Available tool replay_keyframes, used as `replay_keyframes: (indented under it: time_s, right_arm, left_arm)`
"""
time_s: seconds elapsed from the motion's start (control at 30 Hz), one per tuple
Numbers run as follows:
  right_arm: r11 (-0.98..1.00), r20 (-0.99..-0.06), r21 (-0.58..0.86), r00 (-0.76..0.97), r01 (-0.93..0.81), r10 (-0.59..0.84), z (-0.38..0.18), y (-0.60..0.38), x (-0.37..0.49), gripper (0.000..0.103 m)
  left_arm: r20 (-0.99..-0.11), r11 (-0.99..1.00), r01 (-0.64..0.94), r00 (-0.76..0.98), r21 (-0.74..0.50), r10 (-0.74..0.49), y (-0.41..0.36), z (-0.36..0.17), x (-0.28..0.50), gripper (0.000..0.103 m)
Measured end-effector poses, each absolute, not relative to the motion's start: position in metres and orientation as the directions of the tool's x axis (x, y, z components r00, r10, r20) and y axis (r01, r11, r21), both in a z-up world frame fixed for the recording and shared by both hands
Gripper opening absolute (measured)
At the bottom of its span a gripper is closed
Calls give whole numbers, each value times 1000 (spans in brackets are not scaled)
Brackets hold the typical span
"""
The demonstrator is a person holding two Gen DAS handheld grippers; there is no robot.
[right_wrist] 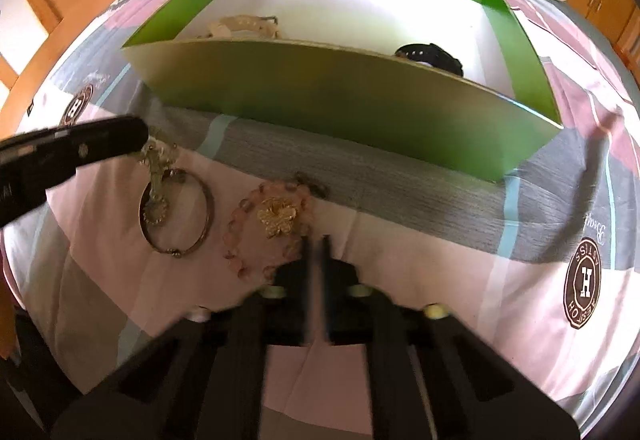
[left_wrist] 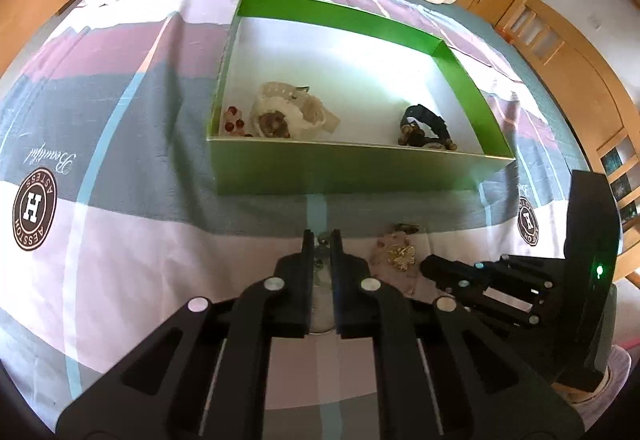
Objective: Organize jewelry
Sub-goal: 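Grasp the silver bangle with the left tool while the right grasps the pink bracelet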
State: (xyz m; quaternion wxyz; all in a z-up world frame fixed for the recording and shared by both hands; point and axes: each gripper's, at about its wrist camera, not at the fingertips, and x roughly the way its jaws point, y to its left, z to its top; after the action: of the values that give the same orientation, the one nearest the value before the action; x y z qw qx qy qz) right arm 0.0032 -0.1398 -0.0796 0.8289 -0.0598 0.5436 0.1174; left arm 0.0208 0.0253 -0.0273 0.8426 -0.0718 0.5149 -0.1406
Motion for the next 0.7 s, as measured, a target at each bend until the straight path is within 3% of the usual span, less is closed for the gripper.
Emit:
replay_keyframes:
  time_s: [0.3,0.4,0.43,0.53,0.67,0.7]
  right_arm:
    - [979,-869,91,465,-182,167,-50,-167,11,1]
    - [971,-892,136,402,-196,206,-68,-163,11,22]
    - [970,-897,124,395,-207,199,-71,-156,12,25]
    - [963,-906,89,381,-254,184,-80,-139,8,25]
    - [958,-912,49,378,-283,159,-87,-128,6,25]
    - [955,-913,34,379,-294,149,-87,-126,4,21]
  left_arm:
    - [-838,950,128,447,-286,-312,39,-23,24,8]
    - [-849,952,110,433,-284,-303,41,-27,27,10]
    - [-853,953,100,428,-285,-300,42,-29,28,11]
    - [-853,953,72,430,-293,-295,47,-30,29,20]
    - [-847,953,45,447,-300,-288,53,-27,30,43]
    - [-847,953,40,449,-300,-285,53,-28,30,48]
